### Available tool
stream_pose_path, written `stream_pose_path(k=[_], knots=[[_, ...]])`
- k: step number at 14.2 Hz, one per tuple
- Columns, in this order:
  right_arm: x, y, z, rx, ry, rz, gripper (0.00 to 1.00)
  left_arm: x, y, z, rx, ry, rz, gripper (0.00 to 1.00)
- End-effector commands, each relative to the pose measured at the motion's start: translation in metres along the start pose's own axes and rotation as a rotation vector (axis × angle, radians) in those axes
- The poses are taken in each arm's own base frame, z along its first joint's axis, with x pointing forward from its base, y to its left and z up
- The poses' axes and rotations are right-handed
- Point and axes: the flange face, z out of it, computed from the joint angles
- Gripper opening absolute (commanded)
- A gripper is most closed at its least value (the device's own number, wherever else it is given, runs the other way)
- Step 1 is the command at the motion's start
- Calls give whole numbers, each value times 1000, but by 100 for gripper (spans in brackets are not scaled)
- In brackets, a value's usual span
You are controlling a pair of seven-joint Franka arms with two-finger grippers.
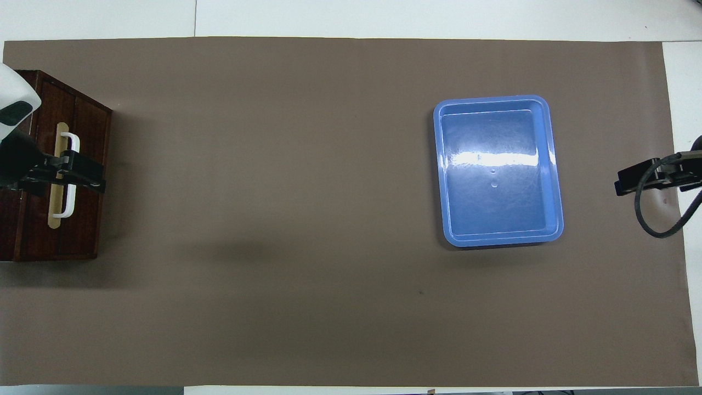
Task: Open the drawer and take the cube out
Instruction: 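Grasp the white drawer handle with the left gripper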
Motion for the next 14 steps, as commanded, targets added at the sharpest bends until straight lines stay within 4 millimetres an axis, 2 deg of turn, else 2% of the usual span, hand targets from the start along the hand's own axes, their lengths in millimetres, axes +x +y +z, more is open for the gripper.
stream_pose_path(k=[1,4,6,9,11,12,14], knots=[[-2,3,-3,-4,-6,16,100,-2,-1,-1,-15,5,8,100],[-2,2,-3,-4,-6,14,100,-2,1,-2,-15,7,11,100],[-2,3,-3,-4,-6,16,100,-7,6,-12,-8,45,23,100],[-2,2,-3,-4,-6,14,100,-2,4,-2,30,112,26,100],[-2,2,-3,-4,-6,13,100,7,0,22,115,152,55,100],[-2,2,-3,-4,-6,13,100,9,6,36,137,155,74,100],[-3,2,-4,-5,-5,13,100,15,7,61,205,170,105,100]])
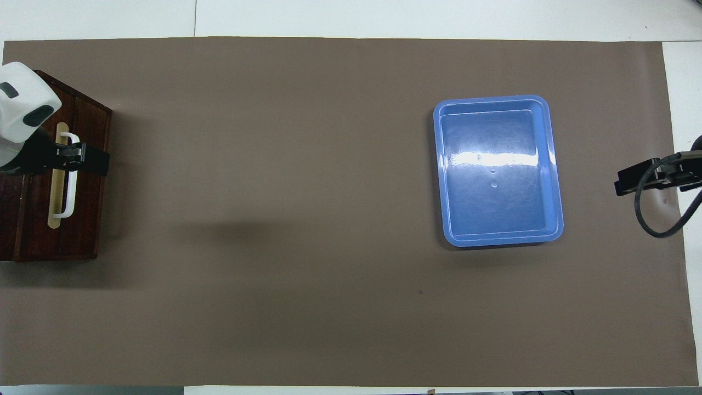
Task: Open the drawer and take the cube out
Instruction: 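Grasp the white drawer handle with the left gripper, then pull the drawer open toward the robot with the left gripper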
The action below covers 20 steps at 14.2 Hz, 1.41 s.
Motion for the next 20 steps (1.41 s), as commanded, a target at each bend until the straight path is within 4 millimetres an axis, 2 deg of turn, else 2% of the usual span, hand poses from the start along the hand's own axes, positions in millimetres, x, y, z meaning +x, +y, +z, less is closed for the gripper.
stream_pose_path(k=[1,4,6,7,9,12,13,15,17,19,20], knots=[[-2,2,-3,-4,-6,12,100,-9,18,38,85,34,77,100],[-2,3,-3,-4,-5,15,100,-2,19,85,194,36,156,100],[-2,2,-3,-5,-5,12,100,6,11,102,235,36,182,100],[-3,2,-4,-5,-3,12,100,10,10,107,240,51,190,100],[-3,2,-4,-5,-3,12,100,9,-12,120,232,70,162,100],[-2,1,-3,-5,-3,9,100,7,-27,137,225,91,177,100],[-2,1,-3,-5,-3,11,100,5,-26,141,222,90,180,100],[-2,0,-4,-5,-3,11,100,-2,-20,160,210,84,195,100],[-2,0,-4,-5,-1,12,100,-2,-17,167,202,98,198,100],[-1,0,-3,-5,-1,12,100,4,3,175,196,96,201,100],[-1,0,-3,-5,-1,14,100,6,29,171,192,112,191,100]])
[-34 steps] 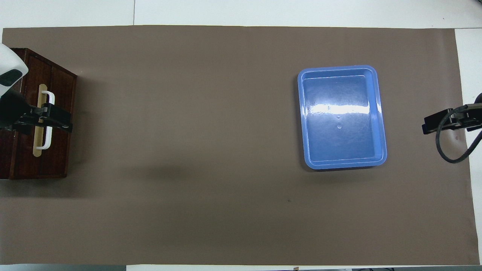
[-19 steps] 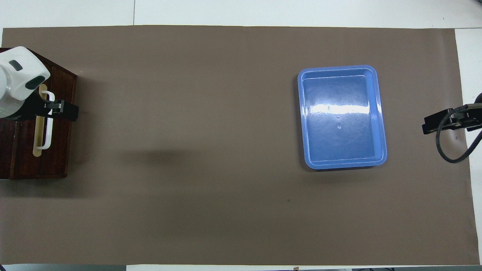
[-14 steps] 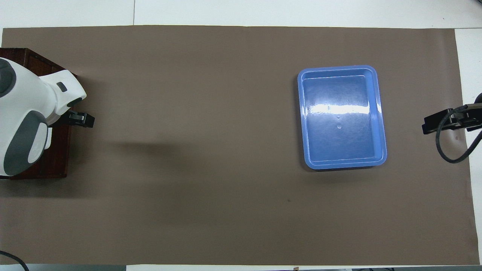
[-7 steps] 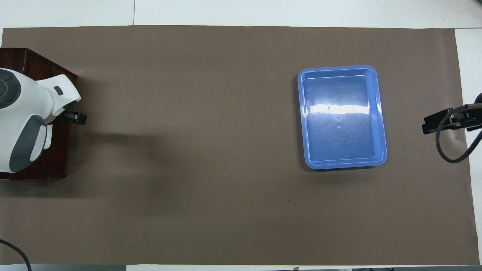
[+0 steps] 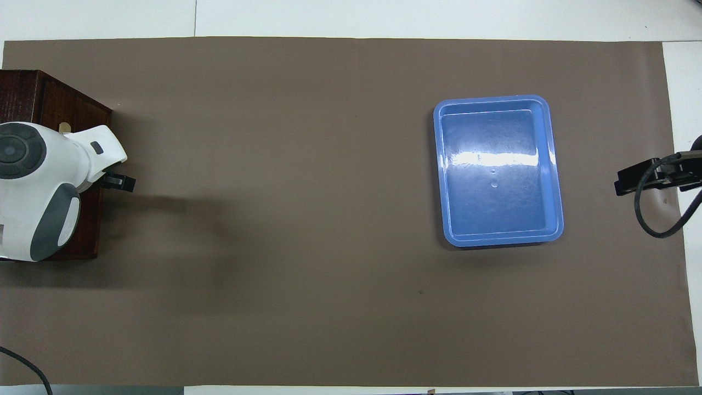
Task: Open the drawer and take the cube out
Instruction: 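Pull the drawer open toward the robot with the left gripper, then release the handle and lower the left gripper over the yellow cube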
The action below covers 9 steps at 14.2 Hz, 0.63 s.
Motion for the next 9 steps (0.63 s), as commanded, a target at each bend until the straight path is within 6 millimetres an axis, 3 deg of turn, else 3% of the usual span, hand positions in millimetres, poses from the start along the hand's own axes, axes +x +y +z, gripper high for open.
stream_pose_path(k=[1,3,6,9], knots=[[-2,0,-3,-5,-2,15,100,18,59,-10,2,34,-12,100],[-1,0,-3,-5,0,15,100,23,106,-25,1,30,-12,100],[-2,0,-3,-5,-2,15,100,22,143,-38,0,26,-3,100],[-2,-1,-2,-4,-3,15,100,20,149,-40,4,15,2,100]])
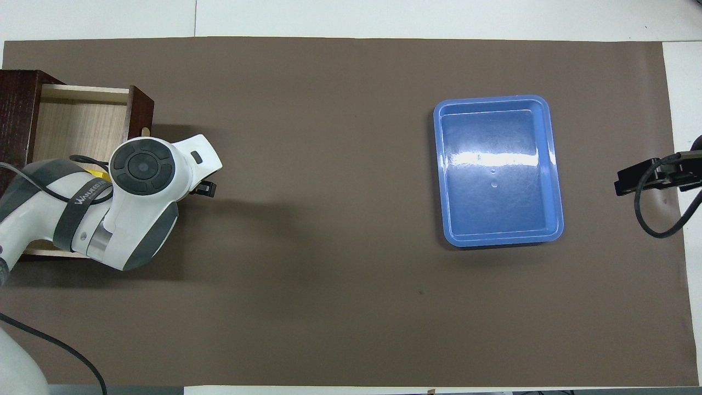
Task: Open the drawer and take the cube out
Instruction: 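Release the handle and lower the left gripper over the yellow cube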
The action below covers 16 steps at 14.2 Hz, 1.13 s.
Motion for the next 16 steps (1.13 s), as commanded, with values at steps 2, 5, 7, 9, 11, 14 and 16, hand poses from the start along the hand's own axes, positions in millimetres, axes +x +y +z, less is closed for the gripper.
stream_pose_path(k=[2,5,7,9,11,14,16], knots=[[-4,-1,1,-5,-12,9,100,1,-6,3,3,-10,-7,100],[-5,-1,0,-5,-12,10,100,11,-19,-10,18,-22,-30,100],[-6,-1,0,-5,-18,10,100,24,-32,-33,38,-41,-56,100],[-6,0,0,-5,-17,12,100,30,-36,-57,38,-62,-85,100],[-6,1,0,-4,-19,12,100,34,-52,-87,-63,-86,-179,100],[-6,0,0,-4,-18,7,100,30,-122,-125,-151,-123,-351,100],[-6,-1,1,0,-20,9,100,16,-163,-123,-164,-139,-513,100]])
